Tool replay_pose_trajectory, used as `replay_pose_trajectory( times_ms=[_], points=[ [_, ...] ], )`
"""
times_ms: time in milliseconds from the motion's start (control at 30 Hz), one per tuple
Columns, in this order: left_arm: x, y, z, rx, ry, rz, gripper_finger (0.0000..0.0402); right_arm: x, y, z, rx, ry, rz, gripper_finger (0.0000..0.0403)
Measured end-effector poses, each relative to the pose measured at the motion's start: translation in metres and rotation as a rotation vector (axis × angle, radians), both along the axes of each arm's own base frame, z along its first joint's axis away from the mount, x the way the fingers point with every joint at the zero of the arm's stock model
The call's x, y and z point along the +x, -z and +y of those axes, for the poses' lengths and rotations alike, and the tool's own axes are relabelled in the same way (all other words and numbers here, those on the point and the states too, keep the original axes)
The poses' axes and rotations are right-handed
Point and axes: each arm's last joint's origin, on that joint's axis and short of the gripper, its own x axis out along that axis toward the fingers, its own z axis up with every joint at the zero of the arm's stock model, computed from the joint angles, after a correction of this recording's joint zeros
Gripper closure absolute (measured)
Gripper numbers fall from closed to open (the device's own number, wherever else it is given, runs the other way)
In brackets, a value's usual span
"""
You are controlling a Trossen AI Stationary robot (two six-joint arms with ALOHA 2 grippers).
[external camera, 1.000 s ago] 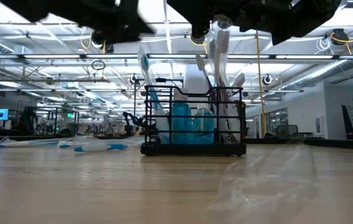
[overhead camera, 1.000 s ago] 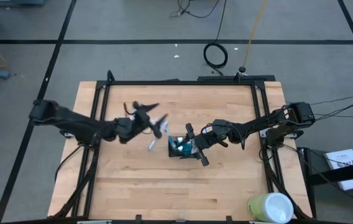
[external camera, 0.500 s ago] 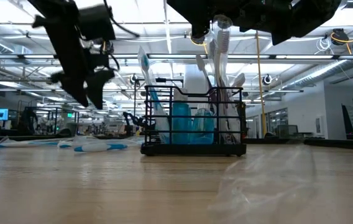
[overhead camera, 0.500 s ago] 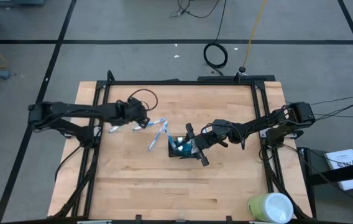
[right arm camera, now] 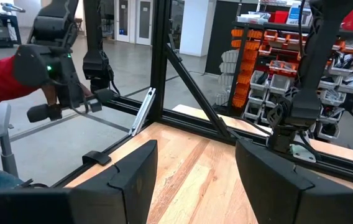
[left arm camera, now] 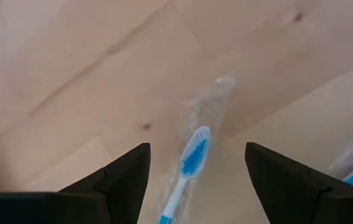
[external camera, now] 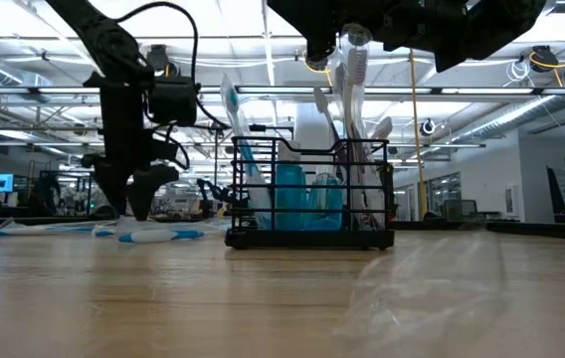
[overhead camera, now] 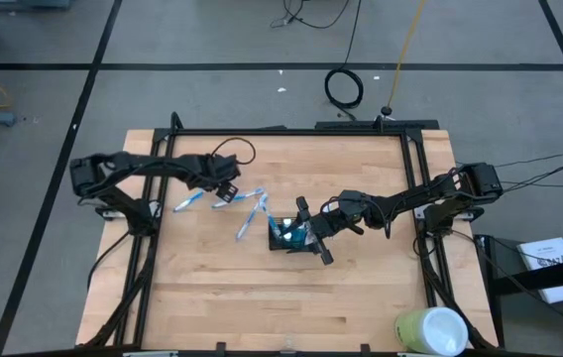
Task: Pick & Place toothbrushing station
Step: Put the blue toothbrush into the left section of the wire organizer
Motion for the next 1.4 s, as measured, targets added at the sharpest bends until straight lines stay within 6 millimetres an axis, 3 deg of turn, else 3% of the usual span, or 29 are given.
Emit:
replay_pose_trajectory(
  times_ms=[167,267,667,800,1000,1267,1400],
  points=[
    [-0.003,0.007,0.006,-0.069,0.021,0.022,0.014,0.0,0.0,0.0,0.0,0.0,0.0,0.0192],
    [-0.004,0.009,0.009,-0.078,0.029,0.044,0.0164,0.0,0.0,0.0,0.0,0.0,0.0,0.0192],
    [0.0,0.008,0.016,-0.063,0.062,-0.02,0.0383,0.0,0.0,0.0,0.0,0.0,0.0,0.0192],
    [0.006,0.002,0.015,-0.019,0.092,-0.086,0.0388,0.0,0.0,0.0,0.0,0.0,0.0,0.0192],
    [0.015,-0.037,0.0,0.139,0.171,-0.304,0.0396,0.0,0.0,0.0,0.0,0.0,0.0,0.0192],
    [0.003,-0.115,-0.034,0.387,0.308,-0.692,0.0399,0.0,0.0,0.0,0.0,0.0,0.0,0.0192],
    [0.0,-0.143,-0.059,0.495,0.422,-0.891,0.0398,0.0,0.0,0.0,0.0,0.0,0.0,0.0192]
  ],
)
